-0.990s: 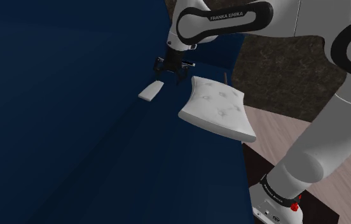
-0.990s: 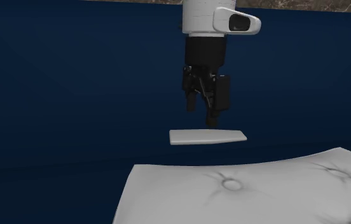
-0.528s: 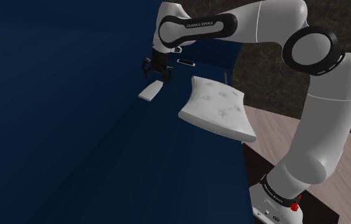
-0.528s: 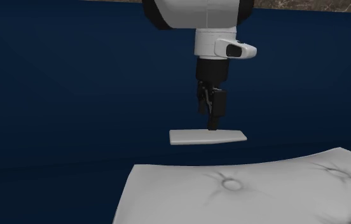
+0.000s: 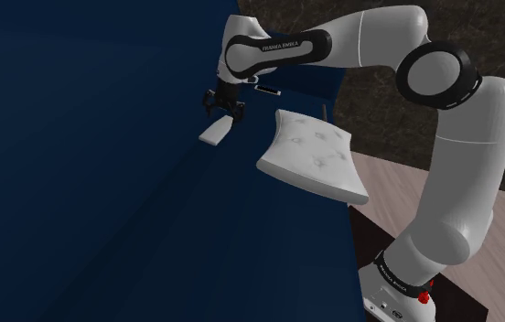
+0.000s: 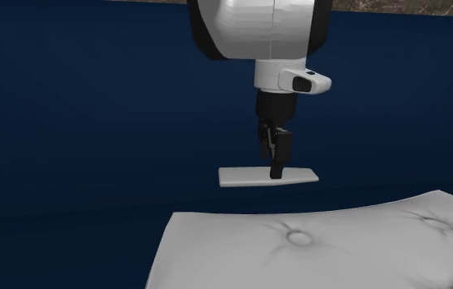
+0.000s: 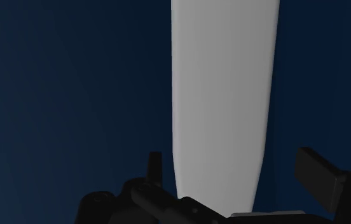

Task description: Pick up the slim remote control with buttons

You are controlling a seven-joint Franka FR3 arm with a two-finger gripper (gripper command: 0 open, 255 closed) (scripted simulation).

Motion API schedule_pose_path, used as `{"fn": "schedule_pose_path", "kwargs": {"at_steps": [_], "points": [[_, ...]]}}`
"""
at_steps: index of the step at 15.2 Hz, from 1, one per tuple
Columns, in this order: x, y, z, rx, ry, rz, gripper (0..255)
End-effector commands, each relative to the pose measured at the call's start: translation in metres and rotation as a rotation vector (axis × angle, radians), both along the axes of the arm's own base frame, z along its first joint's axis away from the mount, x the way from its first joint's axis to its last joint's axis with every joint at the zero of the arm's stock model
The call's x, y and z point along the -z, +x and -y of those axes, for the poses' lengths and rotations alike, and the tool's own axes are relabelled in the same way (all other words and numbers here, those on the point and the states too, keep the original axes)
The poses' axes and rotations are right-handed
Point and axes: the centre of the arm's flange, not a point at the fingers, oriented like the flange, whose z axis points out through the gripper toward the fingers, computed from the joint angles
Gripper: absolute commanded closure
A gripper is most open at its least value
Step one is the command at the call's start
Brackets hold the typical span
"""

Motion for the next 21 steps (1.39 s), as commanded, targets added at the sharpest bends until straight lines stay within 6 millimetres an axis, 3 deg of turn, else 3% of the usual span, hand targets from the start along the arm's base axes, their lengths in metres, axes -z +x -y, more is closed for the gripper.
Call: {"fn": "schedule_pose_path", "kwargs": {"at_steps": [1, 2, 3, 12, 21], "points": [[0.021, 0.002, 0.001, 0.004, 0.001, -0.013, 0], [0.021, 0.002, 0.001, 0.004, 0.001, -0.013, 0], [0.019, -0.002, 0.003, 0.004, 0.001, -0.013, 255], [0.021, 0.002, 0.001, 0.004, 0.001, -0.013, 255], [-0.027, 0.002, 0.001, 0.004, 0.001, -0.013, 255]]}}
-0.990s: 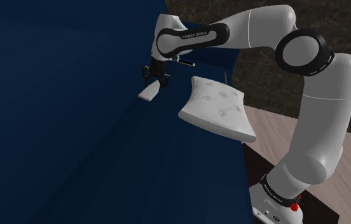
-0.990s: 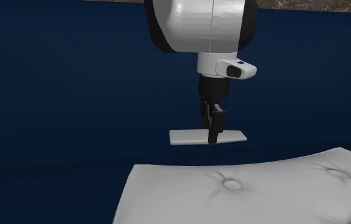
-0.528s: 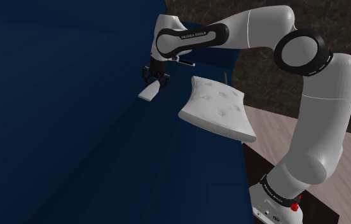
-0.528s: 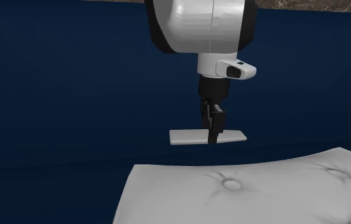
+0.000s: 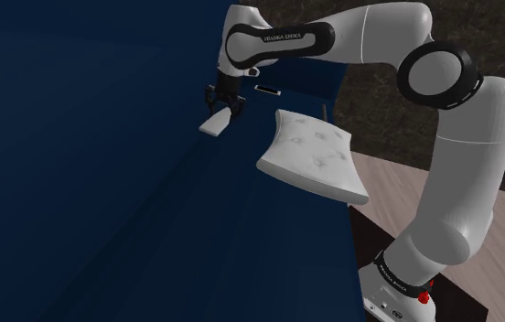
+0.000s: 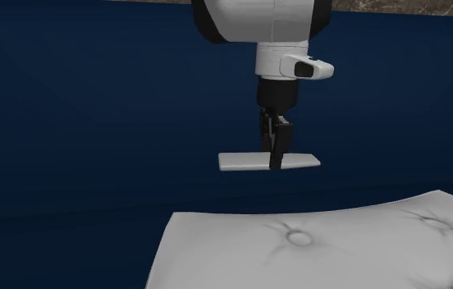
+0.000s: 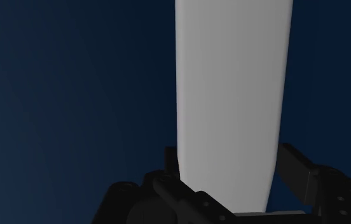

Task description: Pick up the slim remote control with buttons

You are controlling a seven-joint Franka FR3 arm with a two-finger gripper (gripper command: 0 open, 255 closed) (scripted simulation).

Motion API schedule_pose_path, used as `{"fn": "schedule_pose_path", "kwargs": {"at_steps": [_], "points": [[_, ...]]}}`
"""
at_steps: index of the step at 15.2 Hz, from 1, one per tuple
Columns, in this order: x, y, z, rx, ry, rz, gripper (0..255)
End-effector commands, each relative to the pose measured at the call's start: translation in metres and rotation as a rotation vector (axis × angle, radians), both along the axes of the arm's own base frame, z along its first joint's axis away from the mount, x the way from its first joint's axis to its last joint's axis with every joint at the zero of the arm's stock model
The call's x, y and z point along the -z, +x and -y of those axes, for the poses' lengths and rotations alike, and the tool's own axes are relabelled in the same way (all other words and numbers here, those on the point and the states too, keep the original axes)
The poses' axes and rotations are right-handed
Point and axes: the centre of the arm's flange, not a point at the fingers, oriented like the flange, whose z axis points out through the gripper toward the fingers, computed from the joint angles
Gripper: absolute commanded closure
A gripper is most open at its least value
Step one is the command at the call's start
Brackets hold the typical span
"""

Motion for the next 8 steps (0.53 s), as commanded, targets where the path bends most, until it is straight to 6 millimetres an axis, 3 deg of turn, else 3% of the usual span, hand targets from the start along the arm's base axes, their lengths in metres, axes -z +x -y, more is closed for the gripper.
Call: {"fn": "schedule_pose_path", "kwargs": {"at_steps": [1, 6, 8], "points": [[-0.010, 0.000, 0.000, 0.000, 0.000, 0.000, 255], [-0.037, 0.000, 0.000, 0.000, 0.000, 0.000, 255], [-0.038, 0.000, 0.000, 0.000, 0.000, 0.000, 255]]}}
